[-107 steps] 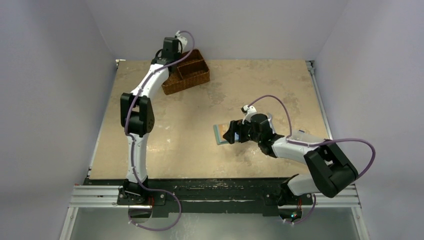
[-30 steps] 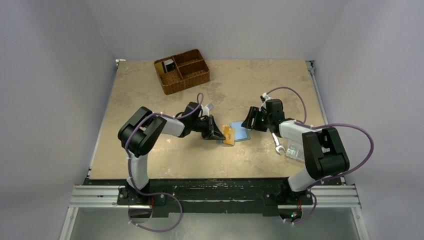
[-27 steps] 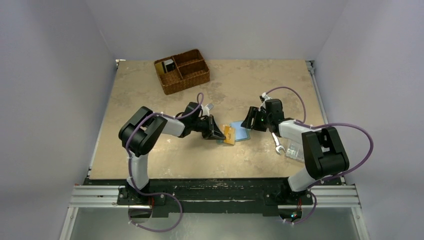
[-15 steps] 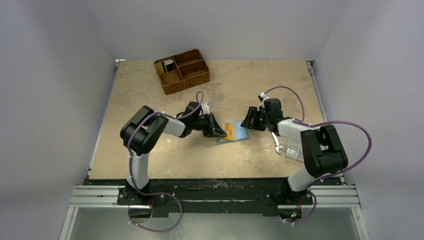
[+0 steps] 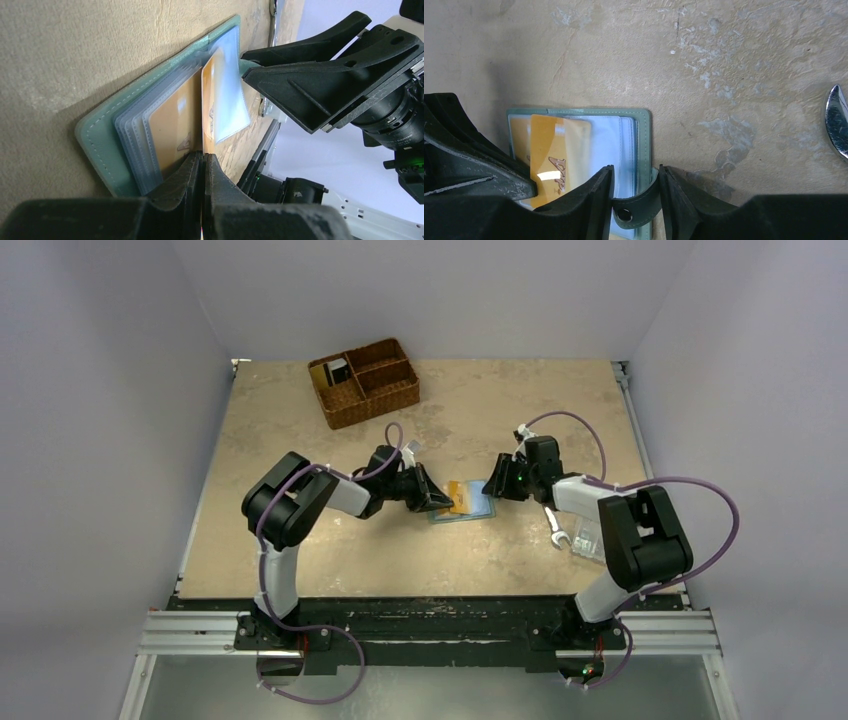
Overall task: Put the credit cards into the card holder
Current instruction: Insert the credit card into the card holder.
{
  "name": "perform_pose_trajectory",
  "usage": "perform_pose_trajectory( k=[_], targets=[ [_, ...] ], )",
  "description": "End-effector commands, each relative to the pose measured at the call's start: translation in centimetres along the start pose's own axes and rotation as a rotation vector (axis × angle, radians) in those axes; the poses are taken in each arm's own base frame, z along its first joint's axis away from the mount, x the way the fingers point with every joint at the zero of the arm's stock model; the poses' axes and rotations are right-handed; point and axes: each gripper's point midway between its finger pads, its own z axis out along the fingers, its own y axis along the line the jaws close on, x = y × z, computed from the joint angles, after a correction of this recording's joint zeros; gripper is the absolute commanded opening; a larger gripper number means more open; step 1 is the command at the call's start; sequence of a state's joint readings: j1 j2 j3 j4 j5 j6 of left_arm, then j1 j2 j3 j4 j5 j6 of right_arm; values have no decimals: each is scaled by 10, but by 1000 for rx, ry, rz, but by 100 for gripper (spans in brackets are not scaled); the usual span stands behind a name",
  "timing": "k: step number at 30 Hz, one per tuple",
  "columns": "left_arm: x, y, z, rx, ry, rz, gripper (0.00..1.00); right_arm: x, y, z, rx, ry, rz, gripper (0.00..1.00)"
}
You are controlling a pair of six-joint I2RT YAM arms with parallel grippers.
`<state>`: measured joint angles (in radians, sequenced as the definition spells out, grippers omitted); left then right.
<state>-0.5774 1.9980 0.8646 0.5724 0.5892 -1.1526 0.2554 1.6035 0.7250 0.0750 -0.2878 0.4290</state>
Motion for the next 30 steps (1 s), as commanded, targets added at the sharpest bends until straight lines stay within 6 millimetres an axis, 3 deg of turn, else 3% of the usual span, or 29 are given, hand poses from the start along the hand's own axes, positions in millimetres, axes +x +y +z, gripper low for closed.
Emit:
perform_pose_trajectory(
  k=[1, 7, 11, 16, 19, 22, 26, 30],
  targets=[
    [-6, 7, 4, -19, -58, 2, 0, 28, 7, 3, -26, 109, 6, 44],
    [12, 3, 11, -30, 9, 51, 3, 25, 11, -3, -25, 94, -4, 45],
    [11, 17, 7, -177, 21, 175, 31, 20, 7, -10, 16, 68, -9, 48],
    [-3, 12, -3, -282, 13, 312, 55, 8, 1, -23, 71, 19, -40, 52],
    [-9, 15, -13, -371, 15, 371, 58, 3, 3, -28, 74, 2, -62, 53],
    [-15, 14, -24, -436, 11, 421, 69, 0, 5, -31, 70, -4, -77, 54],
    [-16, -4, -30, -404, -13, 480, 71, -1, 16, -32, 13, -5, -86, 54],
    [-22, -20, -27, -349, -47, 496, 59, 0, 35, -33, -78, -3, -80, 54]
  ],
)
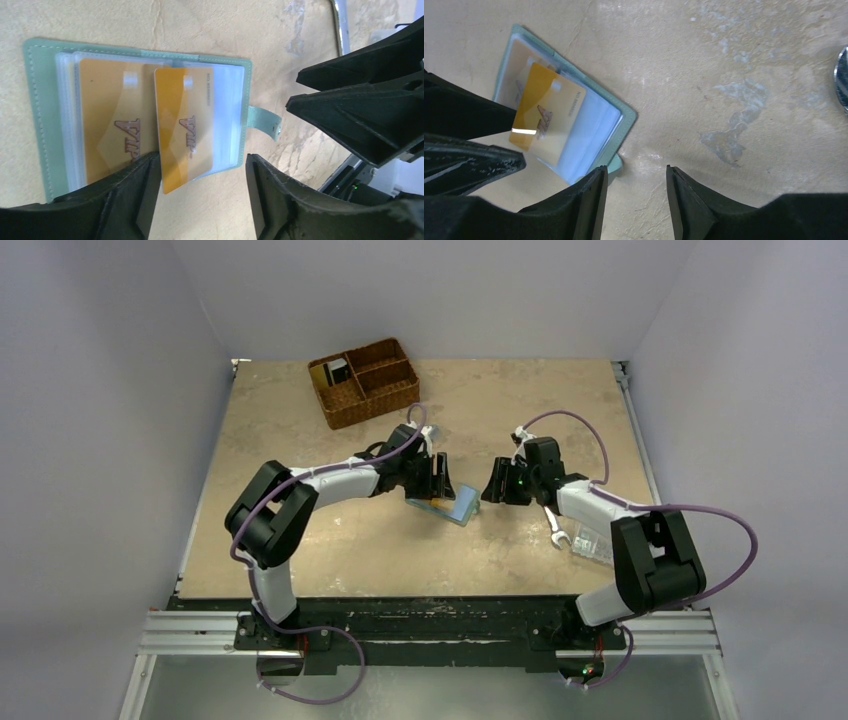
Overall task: Put the credit cards into the card holder
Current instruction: Insert the credit card into the card holder.
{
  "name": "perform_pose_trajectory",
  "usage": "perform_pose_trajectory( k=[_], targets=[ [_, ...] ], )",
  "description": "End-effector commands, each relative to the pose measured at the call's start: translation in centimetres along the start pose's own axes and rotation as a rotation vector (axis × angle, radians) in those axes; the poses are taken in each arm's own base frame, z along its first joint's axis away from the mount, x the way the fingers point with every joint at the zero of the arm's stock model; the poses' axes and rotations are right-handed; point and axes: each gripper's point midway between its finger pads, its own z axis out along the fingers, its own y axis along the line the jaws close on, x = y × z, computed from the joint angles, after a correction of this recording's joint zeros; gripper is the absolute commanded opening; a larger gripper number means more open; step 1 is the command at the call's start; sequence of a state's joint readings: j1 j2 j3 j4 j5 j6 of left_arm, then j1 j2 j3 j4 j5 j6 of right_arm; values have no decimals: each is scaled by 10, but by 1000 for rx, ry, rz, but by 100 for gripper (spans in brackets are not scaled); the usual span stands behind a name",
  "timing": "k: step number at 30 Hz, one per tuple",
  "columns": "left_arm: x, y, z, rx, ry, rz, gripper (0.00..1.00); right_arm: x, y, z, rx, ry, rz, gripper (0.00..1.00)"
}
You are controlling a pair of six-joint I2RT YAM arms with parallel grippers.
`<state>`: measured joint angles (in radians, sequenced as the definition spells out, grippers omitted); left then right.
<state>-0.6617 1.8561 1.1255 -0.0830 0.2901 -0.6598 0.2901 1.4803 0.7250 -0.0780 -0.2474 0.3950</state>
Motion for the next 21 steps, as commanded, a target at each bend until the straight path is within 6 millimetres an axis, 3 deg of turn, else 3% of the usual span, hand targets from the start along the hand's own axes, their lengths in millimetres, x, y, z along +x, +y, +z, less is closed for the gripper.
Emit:
perform_pose_trajectory(
  k=[1, 3, 6, 9, 14, 17, 21],
  targets=[
    [-13, -4, -10, -9, -48, 63, 56, -11, 31, -8, -133, -38, -32, 53],
    [-16, -8, -7, 3, -45, 69, 53, -12, 43, -11, -171, -44, -36, 52],
    [-17, -11, -4, 16, -29, 74, 61, -13, 63, -16, -211, -54, -64, 53],
    [-20, -8, -12, -10, -61, 97, 68, -16, 82, -16, -265, -64, -72, 56],
    [-36, 3, -27, -92, -103, 154, 70, -14, 103, -11, -366, -41, -32, 57],
    [-38, 1, -19, -35, -78, 127, 55, -2, 102, 5, -386, 16, 8, 47],
    [-36, 8, -3, -41, -52, 118, 43, 13, 83, 21, -313, 44, 41, 31]
  ],
)
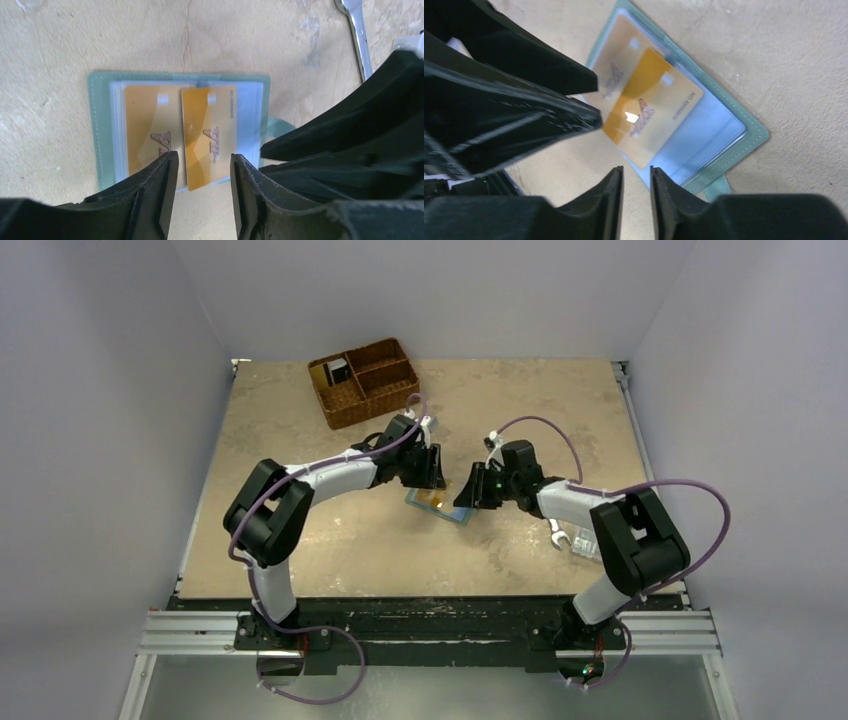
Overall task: Put the credit cards into the card holder
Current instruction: Insert the credit card into the card holder.
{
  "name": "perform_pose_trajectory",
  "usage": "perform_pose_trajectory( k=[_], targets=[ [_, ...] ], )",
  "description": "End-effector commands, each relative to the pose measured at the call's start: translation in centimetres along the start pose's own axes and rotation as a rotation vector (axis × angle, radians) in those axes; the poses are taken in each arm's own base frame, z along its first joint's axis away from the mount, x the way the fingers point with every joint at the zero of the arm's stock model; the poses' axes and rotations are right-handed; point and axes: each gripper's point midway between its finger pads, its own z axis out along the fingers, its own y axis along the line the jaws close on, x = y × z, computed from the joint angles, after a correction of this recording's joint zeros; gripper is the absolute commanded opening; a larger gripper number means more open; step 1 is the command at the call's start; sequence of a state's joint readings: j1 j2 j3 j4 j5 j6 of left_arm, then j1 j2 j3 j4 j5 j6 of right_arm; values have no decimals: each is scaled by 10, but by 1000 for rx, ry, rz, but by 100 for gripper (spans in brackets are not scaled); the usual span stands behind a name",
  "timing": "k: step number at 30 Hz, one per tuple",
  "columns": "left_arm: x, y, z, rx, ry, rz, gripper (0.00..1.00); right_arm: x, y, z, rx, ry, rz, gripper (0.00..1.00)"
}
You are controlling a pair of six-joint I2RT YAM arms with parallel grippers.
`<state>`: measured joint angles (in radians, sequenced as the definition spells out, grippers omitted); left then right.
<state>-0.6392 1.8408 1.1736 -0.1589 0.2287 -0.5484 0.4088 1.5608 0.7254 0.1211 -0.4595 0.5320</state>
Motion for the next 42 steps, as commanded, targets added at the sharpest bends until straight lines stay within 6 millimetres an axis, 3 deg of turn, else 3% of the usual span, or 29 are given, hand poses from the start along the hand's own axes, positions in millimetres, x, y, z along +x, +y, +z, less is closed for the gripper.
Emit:
perform_pose_trajectory(
  k=[1, 6, 11, 16, 24, 30, 37, 42],
  targets=[
    [-15, -2, 10, 25, -15, 21, 42, -2, -5, 7, 16, -17, 25, 28],
    [-6, 0, 17, 31, 4, 20, 56, 0, -24, 2, 107, -45, 19, 27],
    [8, -5, 22, 74, 35, 17, 58, 0, -35, -2, 131, -49, 29, 32],
    [10, -36, 21, 250, 32, -22, 54, -2, -48, -5, 122, -53, 58, 35],
    [17, -69, 20, 434, 44, -72, 54, -5, -46, -11, 43, -55, 83, 38],
    [15, -61, 29, 381, 48, -29, 57, -6, -45, -11, 32, -53, 79, 40],
    [1, -32, -6, 165, -77, 22, 63, -14, -49, -17, 73, -79, 30, 45],
    [1, -25, -3, 131, -84, 8, 65, -11, -53, -9, 74, -51, 32, 44]
  ],
)
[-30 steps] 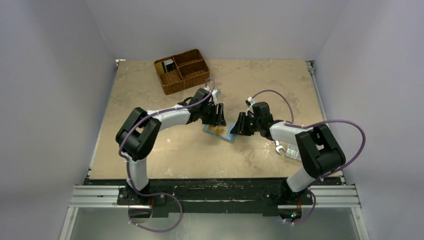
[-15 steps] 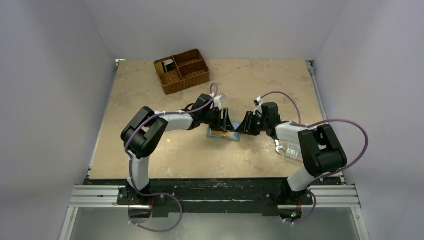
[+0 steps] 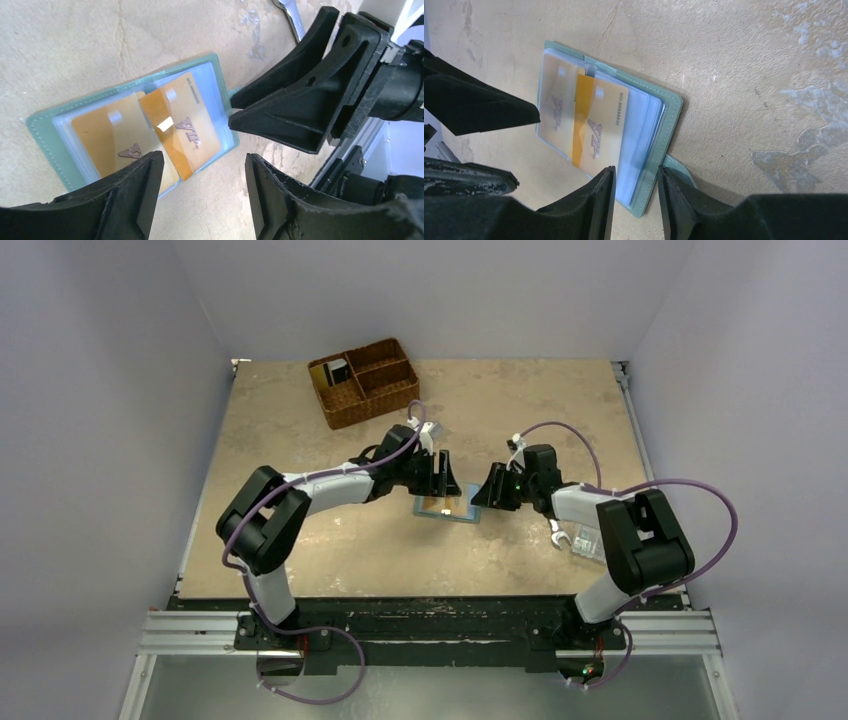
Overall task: Put the credit cards into the card holder
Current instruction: Insert the credit card into the card holder.
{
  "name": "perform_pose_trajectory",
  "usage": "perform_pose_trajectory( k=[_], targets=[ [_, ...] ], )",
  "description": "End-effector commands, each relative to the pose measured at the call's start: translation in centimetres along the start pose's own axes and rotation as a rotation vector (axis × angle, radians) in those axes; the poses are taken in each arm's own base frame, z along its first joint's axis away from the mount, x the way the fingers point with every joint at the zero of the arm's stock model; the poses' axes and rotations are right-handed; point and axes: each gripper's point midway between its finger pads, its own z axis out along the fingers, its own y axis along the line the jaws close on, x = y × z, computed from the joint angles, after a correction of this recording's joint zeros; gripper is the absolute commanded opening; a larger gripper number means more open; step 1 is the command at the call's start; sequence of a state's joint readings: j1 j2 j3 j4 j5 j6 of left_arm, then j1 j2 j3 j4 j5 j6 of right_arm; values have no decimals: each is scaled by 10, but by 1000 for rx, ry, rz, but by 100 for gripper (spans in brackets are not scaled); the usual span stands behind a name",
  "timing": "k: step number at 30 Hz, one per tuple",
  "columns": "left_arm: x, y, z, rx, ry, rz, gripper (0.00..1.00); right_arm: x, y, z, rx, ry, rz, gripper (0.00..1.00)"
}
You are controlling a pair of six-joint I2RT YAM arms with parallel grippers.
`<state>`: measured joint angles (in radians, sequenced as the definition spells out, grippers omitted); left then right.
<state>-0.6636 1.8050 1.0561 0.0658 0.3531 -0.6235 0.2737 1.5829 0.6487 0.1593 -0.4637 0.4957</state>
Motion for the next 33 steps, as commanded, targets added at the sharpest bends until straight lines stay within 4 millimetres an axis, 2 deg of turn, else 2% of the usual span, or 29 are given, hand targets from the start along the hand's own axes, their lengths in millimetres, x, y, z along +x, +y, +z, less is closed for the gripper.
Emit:
perform_pose_trajectory(
  k=[1, 7, 12, 14, 19, 23, 28, 31, 33],
  targets=[
    [-7, 9, -1, -53, -36, 25, 65, -11, 4, 2, -17, -20, -43, 43],
    [3, 15, 14, -84, -13, -4, 65, -13, 3, 0, -2, -29, -50, 43],
    [23, 25, 30, -175, 30, -34, 65, -12, 2, 1, -2, -25, -48, 43],
    [37, 31, 36, -221, 75, -51, 65, -11, 2, 1, -1, -23, -47, 43],
    [46, 35, 49, -220, 90, -85, 64, -11, 4, 1, -8, -24, -47, 43],
    [30, 3, 53, -48, 36, -52, 64, -11, 4, 0, -8, -24, -50, 42],
    [7, -42, 26, 175, -89, 3, 65, -11, 6, -3, -13, -30, -53, 43],
    [-3, -52, 8, 229, -138, 13, 64, -12, 10, -5, -27, -36, -54, 43],
    [-7, -51, 1, 227, -159, 15, 62, -15, 13, -8, -34, -49, -55, 44]
  ],
)
